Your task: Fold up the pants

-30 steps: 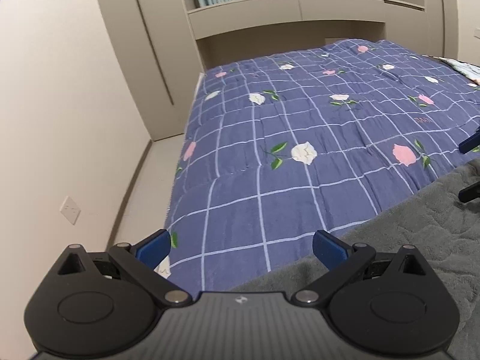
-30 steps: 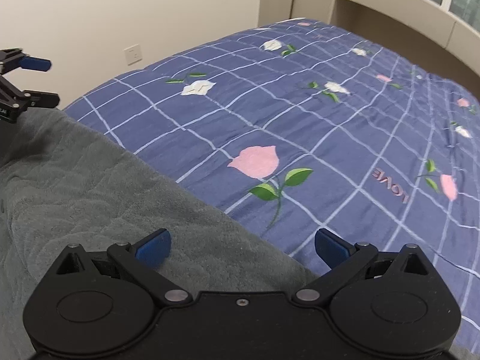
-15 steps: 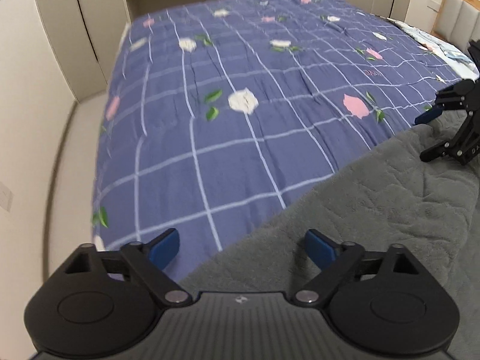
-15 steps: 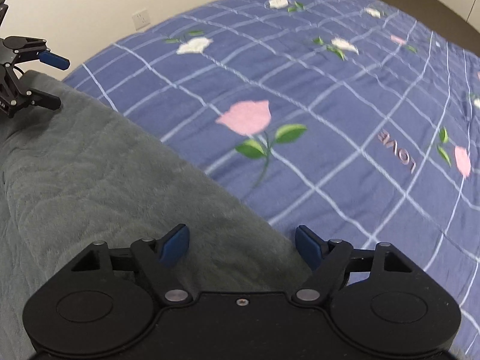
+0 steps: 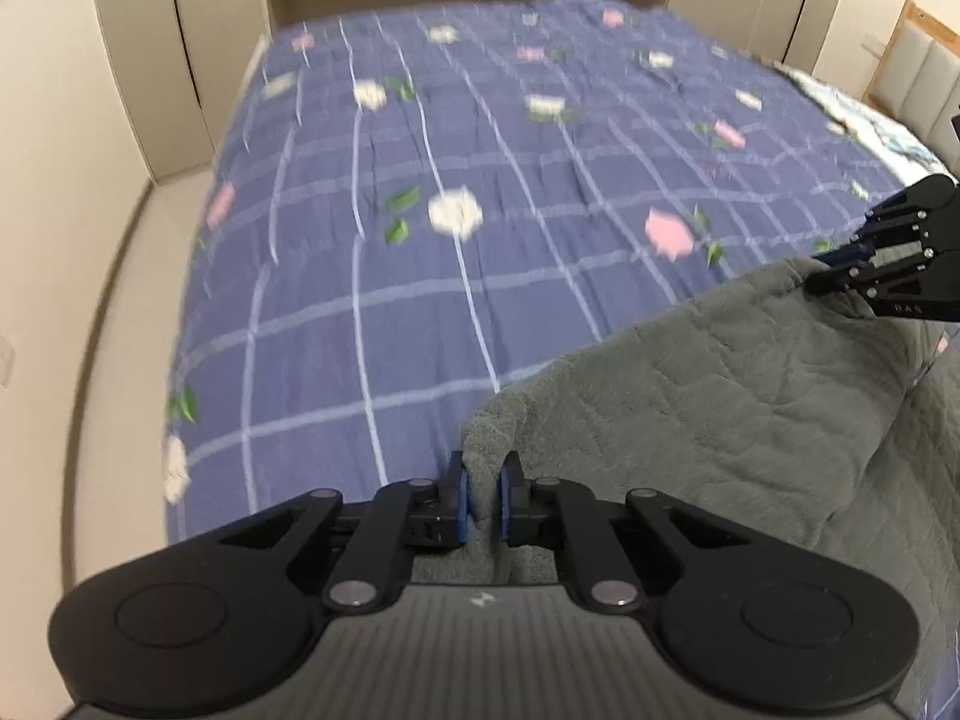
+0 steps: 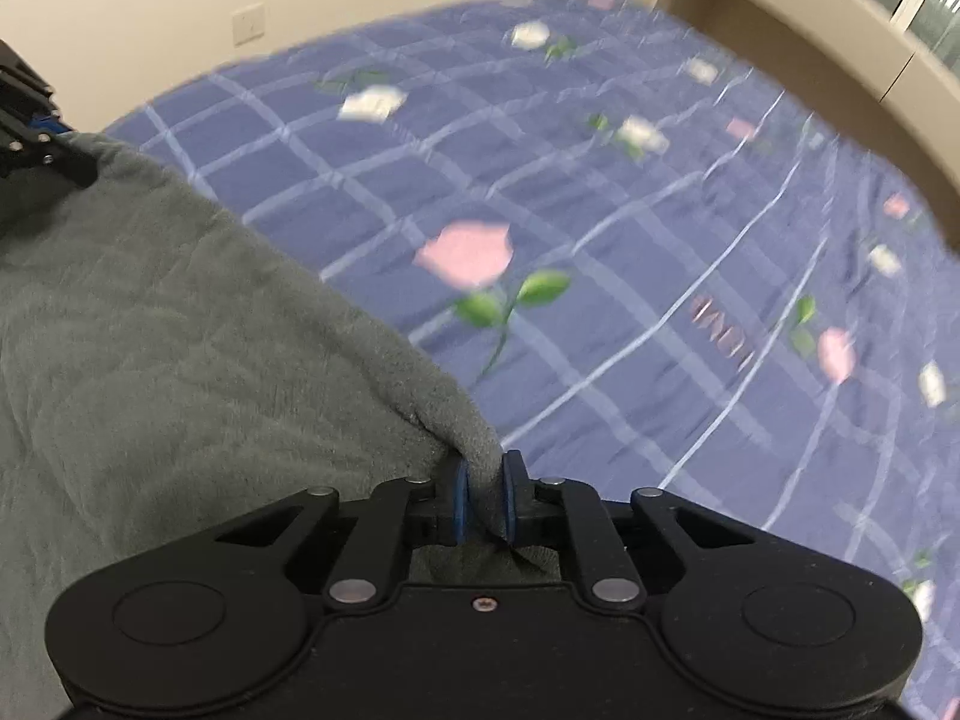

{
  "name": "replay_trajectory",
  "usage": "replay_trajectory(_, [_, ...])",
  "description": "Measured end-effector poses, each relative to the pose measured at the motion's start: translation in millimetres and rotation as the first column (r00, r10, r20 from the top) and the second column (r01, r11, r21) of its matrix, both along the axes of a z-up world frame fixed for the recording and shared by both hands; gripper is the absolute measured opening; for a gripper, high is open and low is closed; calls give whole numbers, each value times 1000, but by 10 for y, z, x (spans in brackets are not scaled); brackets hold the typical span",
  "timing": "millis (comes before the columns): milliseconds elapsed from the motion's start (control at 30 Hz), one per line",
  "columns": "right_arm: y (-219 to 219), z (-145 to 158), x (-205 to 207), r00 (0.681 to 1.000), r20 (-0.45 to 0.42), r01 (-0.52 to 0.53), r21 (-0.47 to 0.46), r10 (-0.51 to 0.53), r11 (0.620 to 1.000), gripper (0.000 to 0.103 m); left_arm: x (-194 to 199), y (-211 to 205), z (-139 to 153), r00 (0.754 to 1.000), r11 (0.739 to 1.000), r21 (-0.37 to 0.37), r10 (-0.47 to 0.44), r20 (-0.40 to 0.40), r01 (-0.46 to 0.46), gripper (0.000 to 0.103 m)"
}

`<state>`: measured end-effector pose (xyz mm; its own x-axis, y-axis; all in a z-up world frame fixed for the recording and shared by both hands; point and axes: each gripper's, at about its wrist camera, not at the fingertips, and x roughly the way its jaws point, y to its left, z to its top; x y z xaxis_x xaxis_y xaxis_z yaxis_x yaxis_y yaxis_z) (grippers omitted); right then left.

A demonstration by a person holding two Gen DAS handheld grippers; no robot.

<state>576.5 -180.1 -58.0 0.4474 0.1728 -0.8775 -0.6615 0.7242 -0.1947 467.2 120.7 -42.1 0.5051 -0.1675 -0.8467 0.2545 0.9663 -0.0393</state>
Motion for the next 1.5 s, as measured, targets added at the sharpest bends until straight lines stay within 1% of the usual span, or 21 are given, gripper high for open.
replay_trajectory(33, [26,86,5,999,41,5,0,-5,1000,11,-21,15,70,1000,1000,4,11,22,-11,9])
replay_trajectory(133, [115,337,80,990,138,15,11,-17,1000,9,-56,135,269,995,998,-17,63,78,-62,9])
replay_trajectory(200, [220,412,133,979,202,-1,1,1,1000,9,-46,203,312,991,995,-18,96,93,-95,9])
replay_trajectory(233, [263,413,153,975,223,-4,-1,4,1000,9,-10,221,295,990,994,-13,107,87,-106,9])
replay_trajectory(300, [363,321,218,973,232,1,-7,1,1000,9,63,257,176,990,991,-4,134,50,-134,9])
replay_trajectory(367, [462,127,252,974,225,-4,-45,14,999,9,100,254,47,989,990,5,143,26,-143,9])
replay_trajectory(433, [522,-31,238,974,223,-15,-73,31,997,9,81,251,-10,990,990,14,141,29,-141,9])
replay_trajectory(467, [526,-64,219,973,228,-17,-74,33,997,9,80,248,-8,990,990,11,140,33,-140,9])
replay_trajectory(533, [481,-59,180,969,245,-18,-57,31,998,8,48,254,36,989,990,-8,144,41,-144,9])
replay_trajectory(633, [380,94,61,961,277,-11,-10,13,1000,8,-59,249,163,987,989,-34,145,68,-143,9])
replay_trajectory(733, [269,321,-206,945,327,-18,21,10,1000,7,-262,221,356,985,991,-48,128,115,-123,9])
replay_trajectory(867, [60,594,-650,926,377,-23,65,-3,998,6,-640,123,646,978,994,-58,103,184,-94,9])
replay_trajectory(967, [-106,737,-1005,915,402,-18,93,-21,996,6,-958,-2,820,970,997,-35,76,229,-70,9])
replay_trajectory(1100, [-270,845,-1471,905,424,-16,108,-32,994,6,-1333,-187,933,963,999,-7,45,266,-45,8])
replay_trajectory(1133, [-301,854,-1574,905,425,-13,101,-31,995,6,-1436,-231,946,961,999,0,36,275,-38,8])
replay_trajectory(1233, [-416,846,-1923,904,425,1,121,-53,993,6,-1737,-354,946,957,1000,9,15,288,-18,8])
replay_trajectory(1367, [-549,688,-2380,910,408,29,120,-76,992,6,-2144,-487,841,960,1000,-1,-8,278,9,8])
replay_trajectory(1500, [-670,452,-2775,922,371,70,127,-113,989,5,-2484,-656,614,958,997,65,-68,278,52,8])
